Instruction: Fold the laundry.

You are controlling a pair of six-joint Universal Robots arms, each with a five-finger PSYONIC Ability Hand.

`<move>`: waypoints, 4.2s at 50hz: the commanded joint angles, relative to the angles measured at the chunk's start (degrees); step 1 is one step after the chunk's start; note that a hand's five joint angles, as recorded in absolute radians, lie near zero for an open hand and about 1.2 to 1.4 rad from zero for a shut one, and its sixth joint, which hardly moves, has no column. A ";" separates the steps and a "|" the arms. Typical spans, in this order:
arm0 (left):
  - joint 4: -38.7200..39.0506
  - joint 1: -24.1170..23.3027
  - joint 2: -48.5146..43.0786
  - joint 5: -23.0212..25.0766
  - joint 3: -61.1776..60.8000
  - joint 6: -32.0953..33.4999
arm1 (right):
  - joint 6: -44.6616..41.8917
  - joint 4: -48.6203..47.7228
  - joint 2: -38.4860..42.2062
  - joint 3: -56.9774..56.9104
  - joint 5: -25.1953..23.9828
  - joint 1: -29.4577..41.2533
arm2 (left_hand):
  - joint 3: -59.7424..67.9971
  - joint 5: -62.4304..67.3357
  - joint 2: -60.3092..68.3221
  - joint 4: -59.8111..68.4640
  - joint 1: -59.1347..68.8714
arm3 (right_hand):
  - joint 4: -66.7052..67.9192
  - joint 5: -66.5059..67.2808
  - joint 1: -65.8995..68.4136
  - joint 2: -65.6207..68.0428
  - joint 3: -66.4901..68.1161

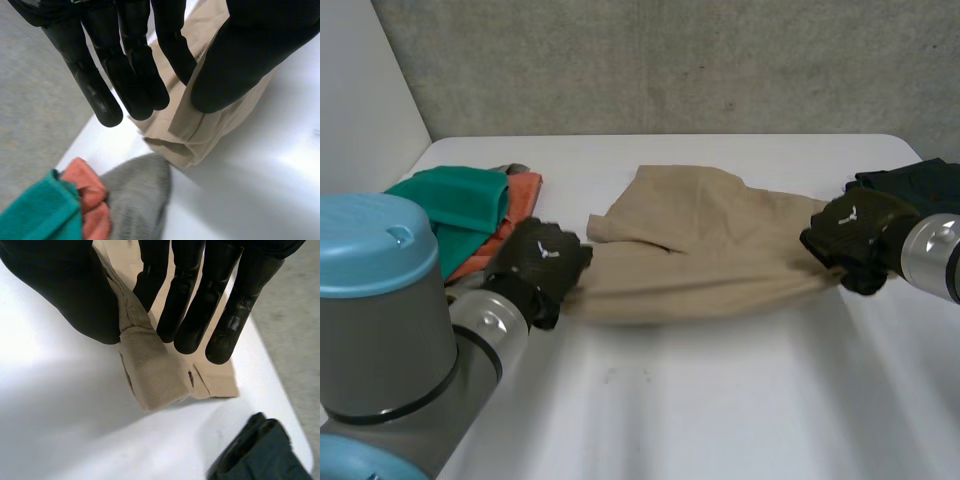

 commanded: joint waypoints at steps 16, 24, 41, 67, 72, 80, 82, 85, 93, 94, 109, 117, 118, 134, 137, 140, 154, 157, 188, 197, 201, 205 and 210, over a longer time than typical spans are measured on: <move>28.54 2.27 -22.59 -1.98 36.03 14.99 | 2.30 -32.20 15.63 -25.57 6.28 1.43 | 11.52 13.78 11.33 11.11 15.42 | 11.96 14.22 24.43 13.30 12.15; 57.68 3.50 -20.92 6.55 41.05 16.59 | 4.23 -63.97 12.19 -25.40 5.14 1.43 | 11.52 13.78 11.33 11.11 15.42 | 11.96 14.22 24.43 13.30 12.15; 46.25 4.39 -21.71 6.02 21.47 10.70 | 10.38 -56.33 16.76 -9.94 4.26 3.54 | 11.52 13.78 11.33 11.11 15.42 | 11.96 14.22 24.43 13.30 12.15; 12.56 -1.67 -0.11 2.07 -8.15 10.88 | 6.89 -10.23 4.13 8.42 4.08 4.16 | 11.52 13.78 11.33 11.11 15.42 | 11.96 14.22 24.43 13.30 12.15; -8.81 -7.82 5.00 2.06 -10.01 9.74 | -4.96 1.12 -3.08 16.14 3.99 1.45 | 11.52 13.78 11.33 11.11 15.42 | 11.96 14.22 24.43 13.30 12.15; -14.84 -11.96 4.31 1.45 -9.04 6.13 | -10.36 2.73 -5.73 22.32 3.82 -2.43 | 11.52 13.78 11.33 11.11 15.42 | 11.96 14.22 24.43 13.30 12.15; -14.66 -11.96 3.61 1.19 -8.08 6.13 | -10.27 2.64 -5.65 22.32 3.55 -2.43 | 11.52 13.78 11.33 11.11 15.42 | 11.96 14.22 24.43 13.30 12.15; -13.35 -11.96 1.24 0.13 -5.01 6.39 | -10.27 2.21 -5.73 22.23 3.12 -3.22 | 11.52 13.78 11.33 11.11 15.42 | 11.96 14.22 24.43 13.30 12.15; -2.72 -6.61 -7.20 -2.15 4.66 6.39 | -8.61 -8.94 -5.12 20.22 2.59 -3.05 | 11.52 13.78 11.33 11.11 15.42 | 11.96 14.22 24.43 13.30 12.15; 1.21 -5.47 -9.03 -2.07 6.93 6.48 | -6.86 -12.96 -3.99 19.69 2.85 -2.87 | 11.52 13.78 11.33 11.11 15.42 | 11.96 14.22 24.43 13.30 12.15; 35.61 -1.33 -35.41 5.31 34.27 17.90 | -1.48 -45.59 12.18 8.09 9.26 -2.08 | 11.52 13.78 11.33 11.11 15.42 | 11.96 14.22 24.43 13.30 12.15; 36.58 2.00 -52.79 9.18 56.22 17.64 | -1.66 -59.49 25.54 -2.10 9.62 -1.03 | 11.52 13.78 11.33 11.11 15.42 | 11.96 14.22 24.43 13.30 12.15; 36.58 2.45 -54.30 9.27 57.83 17.64 | -1.92 -60.71 28.43 -4.72 9.62 -1.03 | 11.52 13.78 11.33 11.11 15.42 | 11.96 14.22 24.43 13.30 12.15; 42.56 2.37 -57.58 14.98 59.08 8.94 | 0.62 -61.43 35.15 -12.84 11.72 0.47 | -58.48 -56.22 -58.67 -58.89 -54.58 | -58.04 -55.78 -45.57 -56.70 -57.85; 43.26 2.28 -52.48 14.02 53.55 8.77 | 4.91 -60.03 29.19 -9.16 11.99 0.29 | -58.48 -56.22 -58.67 -58.89 -54.58 | -58.04 -55.78 -45.57 -56.70 -57.85; 43.35 2.01 -46.79 12.62 47.15 8.15 | 9.23 -57.40 23.82 -6.43 11.82 0.12 | -58.48 -56.22 -58.67 -58.89 -54.58 | -58.04 -55.78 -45.57 -56.70 -57.85; 36.77 0.52 -23.92 4.61 18.74 -5.73 | 29.54 -21.27 11.84 -0.19 4.61 -3.93 | -58.48 -56.22 -58.67 -58.89 -54.58 | -58.04 -55.78 -45.57 -56.70 -57.85; 31.67 0.52 -20.05 4.53 14.78 -9.33 | 29.99 -21.70 11.84 2.89 2.94 -4.28 | -58.48 -56.22 -58.67 -58.89 -54.58 | -58.04 -55.78 -45.57 -56.70 -57.85; 24.54 1.13 -13.89 4.44 5.99 -15.23 | 13.65 -37.26 12.65 11.42 4.70 -13.33 | -58.48 -56.22 -58.67 -58.89 -54.58 | 11.96 14.22 24.43 13.30 12.15; 24.63 2.54 -9.32 4.53 1.42 -15.23 | -2.96 -34.00 5.69 11.07 4.34 -16.06 | -58.48 -56.22 -58.67 -58.89 -54.58 | 11.96 14.22 24.43 13.30 12.15; 24.63 3.86 -7.82 4.61 0.01 -15.23 | -9.20 -35.58 4.73 9.67 1.37 -13.08 | -58.48 -56.22 -58.67 -58.89 -54.58 | 11.96 14.22 24.43 13.30 12.15; 24.72 4.30 -7.47 4.53 -0.08 -15.32 | -13.34 -38.04 4.81 7.73 -4.78 -4.03 | -58.48 -56.22 -58.67 -58.89 -54.58 | 11.96 14.22 24.43 13.30 12.15; 25.24 4.47 -7.38 4.44 0.71 -15.31 | -15.54 -43.57 10.59 6.51 -13.83 5.80 | -58.48 -56.22 -58.67 -58.89 -54.58 | 11.96 14.22 24.43 13.30 12.15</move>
